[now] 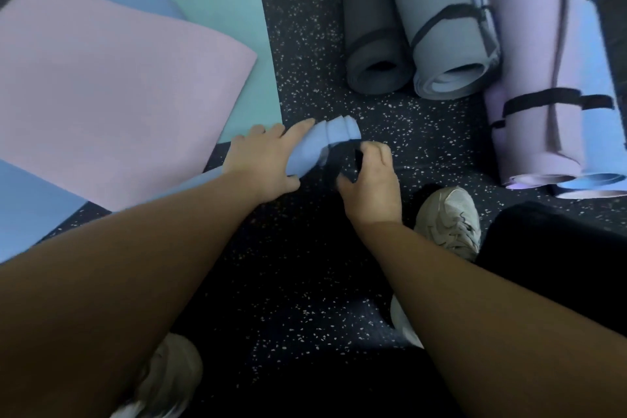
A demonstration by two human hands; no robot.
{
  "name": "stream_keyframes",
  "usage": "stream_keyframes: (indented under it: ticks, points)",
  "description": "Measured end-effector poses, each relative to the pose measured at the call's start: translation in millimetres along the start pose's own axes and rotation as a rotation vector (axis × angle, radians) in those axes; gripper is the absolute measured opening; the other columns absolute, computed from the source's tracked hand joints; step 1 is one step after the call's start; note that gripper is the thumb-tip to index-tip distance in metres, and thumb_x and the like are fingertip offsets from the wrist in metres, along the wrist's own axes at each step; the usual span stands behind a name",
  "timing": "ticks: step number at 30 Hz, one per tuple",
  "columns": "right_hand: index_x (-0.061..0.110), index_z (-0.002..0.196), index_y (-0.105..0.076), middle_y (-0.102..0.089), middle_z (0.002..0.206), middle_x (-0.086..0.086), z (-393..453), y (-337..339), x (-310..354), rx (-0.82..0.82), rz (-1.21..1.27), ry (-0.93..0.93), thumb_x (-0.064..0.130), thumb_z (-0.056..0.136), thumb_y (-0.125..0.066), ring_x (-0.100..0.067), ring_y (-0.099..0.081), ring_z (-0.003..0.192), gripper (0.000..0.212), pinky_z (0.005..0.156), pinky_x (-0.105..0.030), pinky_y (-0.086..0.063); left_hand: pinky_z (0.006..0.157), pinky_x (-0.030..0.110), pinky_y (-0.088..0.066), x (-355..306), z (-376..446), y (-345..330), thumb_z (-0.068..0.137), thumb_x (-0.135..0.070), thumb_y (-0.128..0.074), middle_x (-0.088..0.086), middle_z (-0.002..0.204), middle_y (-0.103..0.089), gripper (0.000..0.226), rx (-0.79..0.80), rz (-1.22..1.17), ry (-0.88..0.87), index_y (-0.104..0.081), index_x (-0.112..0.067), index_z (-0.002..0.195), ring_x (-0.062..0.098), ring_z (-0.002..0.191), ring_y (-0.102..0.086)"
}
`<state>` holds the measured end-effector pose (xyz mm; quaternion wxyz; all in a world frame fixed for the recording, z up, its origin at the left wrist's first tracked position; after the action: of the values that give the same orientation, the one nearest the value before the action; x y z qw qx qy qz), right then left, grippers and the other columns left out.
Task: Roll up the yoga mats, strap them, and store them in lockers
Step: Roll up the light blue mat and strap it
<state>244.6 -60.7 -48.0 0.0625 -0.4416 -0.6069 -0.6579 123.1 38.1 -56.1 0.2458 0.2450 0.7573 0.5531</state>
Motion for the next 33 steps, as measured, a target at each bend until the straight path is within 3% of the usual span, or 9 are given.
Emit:
stream_keyframes:
  ticks: [7,11,16,18,22,25,27,29,33]
  points:
    - [0.003,0.134,-0.044,-0.041,0.139,-0.008,-21,80,106,-0.095,-0.06,0.254,0.025,0.087,-0.065,-0.024,-0.04,0.127,0.056,0.107,-0.038,-0.032,0.084,0.046,-0.046,17,-60,111,0.072,-0.04,-0.065,0.005,0.123,-0.054,0.089,-0.153,-0.248,0.088,-0.016,-0.038,0.146,0.034,0.107,-0.051]
    - [0.01,0.136,-0.044,-0.042,0.14,-0.003,-42,134,151,-0.122,-0.11,0.303,0.039,0.087,-0.064,-0.023,-0.036,0.126,0.06,0.104,-0.033,-0.029,0.086,0.047,-0.044,14,-107,170,0.068,-0.043,-0.061,0.004,0.11,-0.057,0.08,-0.25,-0.32,0.101,-0.027,-0.031,0.14,0.032,0.105,-0.051]
    - [0.01,0.1,-0.049,-0.048,0.11,-0.002,-85,182,197,-0.072,-0.166,0.411,0.02,0.086,-0.061,-0.024,-0.048,0.098,0.021,0.084,-0.039,-0.043,0.084,0.042,-0.04,-12,-162,216,0.075,-0.031,-0.07,0.006,0.107,-0.053,0.072,-0.321,-0.271,0.038,-0.035,-0.022,0.138,0.031,0.106,-0.041]
    - [0.011,0.095,-0.047,-0.045,0.104,0.001,-108,197,207,-0.03,-0.109,0.434,0.014,0.086,-0.059,-0.022,-0.051,0.086,0.015,0.076,-0.035,-0.042,0.081,0.043,-0.042,-23,-180,229,0.073,-0.028,-0.07,0.003,0.1,-0.053,0.069,-0.342,-0.308,0.003,-0.038,-0.024,0.133,0.03,0.103,-0.043]
    - [0.013,0.107,-0.055,-0.052,0.104,0.002,-153,224,209,-0.02,0.036,0.461,0.006,0.084,-0.054,-0.006,-0.053,0.067,0.024,0.066,-0.02,-0.043,0.076,0.043,-0.044,-48,-207,245,0.068,-0.035,-0.068,0.002,0.091,-0.052,0.067,-0.333,-0.292,-0.057,-0.036,-0.034,0.126,0.028,0.095,-0.047]
    - [0.026,0.112,-0.055,-0.056,0.102,0.01,-173,230,198,0.02,0.213,0.396,0.004,0.086,-0.052,0.0,-0.052,0.057,0.034,0.055,-0.01,-0.037,0.073,0.043,-0.045,-60,-221,247,0.066,-0.037,-0.069,0.006,0.089,-0.059,0.06,-0.317,-0.343,-0.092,-0.039,-0.034,0.118,0.029,0.088,-0.053]
    - [0.031,0.123,-0.053,-0.061,0.112,0.01,-182,225,195,0.042,0.294,0.384,0.005,0.086,-0.05,0.0,-0.056,0.066,0.046,0.065,-0.014,-0.038,0.074,0.044,-0.046,-66,-229,244,0.064,-0.032,-0.069,0.001,0.089,-0.061,0.049,-0.318,-0.416,-0.113,-0.047,-0.031,0.107,0.026,0.087,-0.057]
    - [0.032,0.127,-0.051,-0.061,0.117,0.01,-189,218,195,0.051,0.326,0.401,0.003,0.086,-0.05,-0.006,-0.059,0.091,0.05,0.078,-0.02,-0.042,0.076,0.041,-0.047,-68,-234,238,0.061,-0.028,-0.067,-0.003,0.091,-0.058,0.041,-0.318,-0.479,-0.099,-0.047,-0.032,0.096,0.021,0.088,-0.057]
    - [0.024,0.125,-0.053,-0.058,0.119,0.01,-188,205,198,0.079,0.357,0.427,0.0,0.087,-0.053,-0.006,-0.057,0.108,0.045,0.094,-0.031,-0.048,0.086,0.042,-0.05,-65,-239,227,0.062,-0.025,-0.059,-0.004,0.105,-0.059,0.056,-0.314,-0.692,-0.059,-0.05,-0.034,0.116,0.017,0.098,-0.059]
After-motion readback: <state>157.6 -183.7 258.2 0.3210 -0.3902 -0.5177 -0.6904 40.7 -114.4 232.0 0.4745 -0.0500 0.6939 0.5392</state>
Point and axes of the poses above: each hand's wrist, its own z-axis towards the middle knuckle, its own y-axis out of the back of the hand, x = y × z, the point moved 9 cm from there along z, towards the middle knuckle
